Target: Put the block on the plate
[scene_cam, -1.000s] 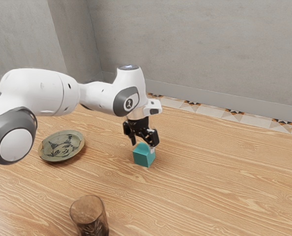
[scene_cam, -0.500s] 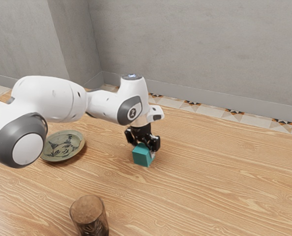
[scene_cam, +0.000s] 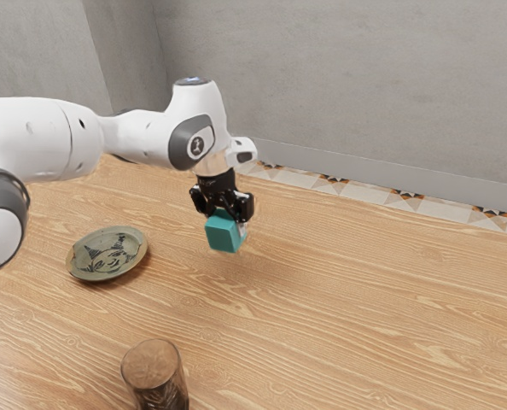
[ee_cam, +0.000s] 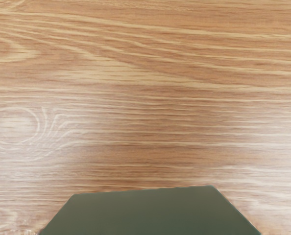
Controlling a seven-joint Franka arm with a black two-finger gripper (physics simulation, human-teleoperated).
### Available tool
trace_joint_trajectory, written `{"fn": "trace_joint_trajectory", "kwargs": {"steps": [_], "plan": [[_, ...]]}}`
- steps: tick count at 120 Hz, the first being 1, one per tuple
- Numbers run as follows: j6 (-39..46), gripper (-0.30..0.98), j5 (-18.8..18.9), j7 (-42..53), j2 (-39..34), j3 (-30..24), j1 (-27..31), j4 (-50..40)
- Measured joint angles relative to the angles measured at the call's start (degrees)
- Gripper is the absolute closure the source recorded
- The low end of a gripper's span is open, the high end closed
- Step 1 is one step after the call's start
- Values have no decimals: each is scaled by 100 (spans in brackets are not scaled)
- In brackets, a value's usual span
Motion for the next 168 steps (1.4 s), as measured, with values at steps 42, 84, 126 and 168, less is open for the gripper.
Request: {"fn": "trace_joint_trajectory", "kwargs": {"steps": [42, 84, 126, 168], "plan": [[-880, 28, 3, 756, -329, 1, 1067, -63], [-1156, 29, 358, 1714, -288, 9, 1909, -63], [-564, 30, 568, 2268, 345, 9, 2341, -55], [-305, 13, 490, 2572, 508, 18, 2384, -55]]}}
